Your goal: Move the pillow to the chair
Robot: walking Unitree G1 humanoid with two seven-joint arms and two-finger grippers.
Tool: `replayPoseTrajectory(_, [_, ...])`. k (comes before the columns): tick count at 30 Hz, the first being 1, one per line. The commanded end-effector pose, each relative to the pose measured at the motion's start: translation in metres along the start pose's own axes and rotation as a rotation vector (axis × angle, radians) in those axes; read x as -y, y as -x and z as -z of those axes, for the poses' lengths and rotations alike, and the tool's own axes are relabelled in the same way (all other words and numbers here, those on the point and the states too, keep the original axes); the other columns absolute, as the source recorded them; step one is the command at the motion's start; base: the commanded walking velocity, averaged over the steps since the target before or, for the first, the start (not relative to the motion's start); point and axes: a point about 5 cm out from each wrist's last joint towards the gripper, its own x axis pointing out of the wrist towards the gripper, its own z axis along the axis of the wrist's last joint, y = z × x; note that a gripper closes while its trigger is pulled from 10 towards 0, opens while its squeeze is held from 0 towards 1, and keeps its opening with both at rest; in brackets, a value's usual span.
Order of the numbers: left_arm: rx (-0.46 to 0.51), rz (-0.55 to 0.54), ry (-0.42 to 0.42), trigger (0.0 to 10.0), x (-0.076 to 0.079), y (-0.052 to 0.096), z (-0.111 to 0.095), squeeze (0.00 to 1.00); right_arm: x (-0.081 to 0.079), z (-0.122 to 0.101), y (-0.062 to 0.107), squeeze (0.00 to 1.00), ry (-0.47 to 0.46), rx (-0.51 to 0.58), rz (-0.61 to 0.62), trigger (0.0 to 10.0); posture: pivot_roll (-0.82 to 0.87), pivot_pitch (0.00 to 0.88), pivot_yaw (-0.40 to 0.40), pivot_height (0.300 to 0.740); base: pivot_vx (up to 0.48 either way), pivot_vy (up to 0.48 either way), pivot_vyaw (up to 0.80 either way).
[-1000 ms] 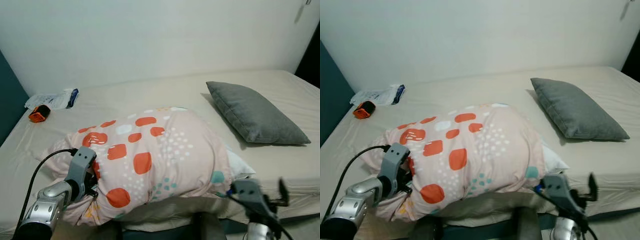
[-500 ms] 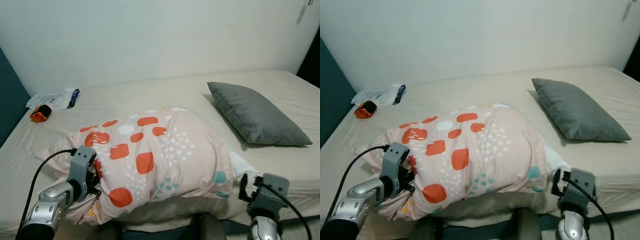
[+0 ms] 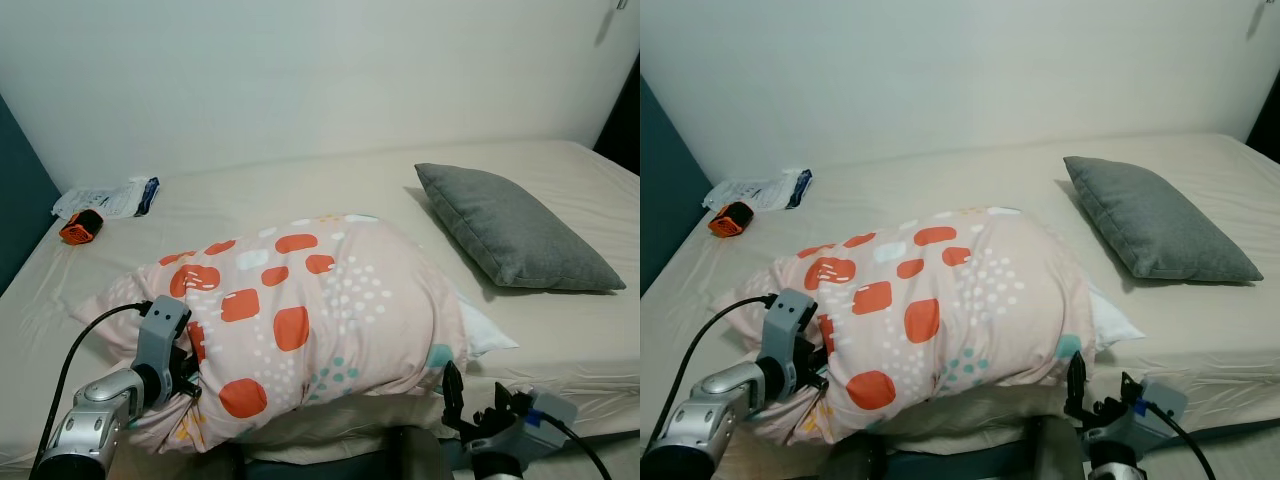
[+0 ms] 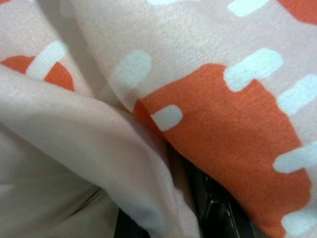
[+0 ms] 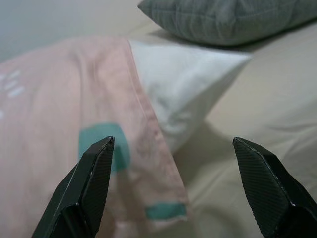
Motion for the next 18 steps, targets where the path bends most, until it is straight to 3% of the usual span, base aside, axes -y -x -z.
replayPoseTrajectory(1, [0.007, 0.040, -0.008, 10.0, 0.004, -0.002, -0.004, 0.00, 0.004, -0.003, -0.008, 0.00, -0.040, 0.015, 0.026, 10.0, 0.05, 0.000, 0.013, 0.562, 0.000, 0.000, 0.00])
replayPoseTrajectory(7, [0.006, 0.038, -0.014, 10.0, 0.004, -0.004, -0.006, 0.00, 0.002, -0.005, -0.029, 0.00, -0.074, 0.029, 0.023, 10.0, 0.05, 0.000, 0.016, 0.562, 0.000, 0.000, 0.00])
replayPoseTrajectory(14, [0.009, 0.030, -0.018, 10.0, 0.005, -0.006, -0.007, 0.00, -0.002, -0.004, -0.057, 0.00, -0.033, 0.008, -0.005, 10.0, 0.06, 0.000, 0.000, 0.562, 0.000, 0.000, 0.00])
replayPoseTrajectory(18, [0.011, 0.022, -0.017, 10.0, 0.005, -0.005, -0.005, 0.00, -0.003, -0.002, -0.060, 0.00, -0.006, -0.009, -0.030, 10.0, 0.07, 0.000, -0.011, 0.562, 0.000, 0.000, 0.00])
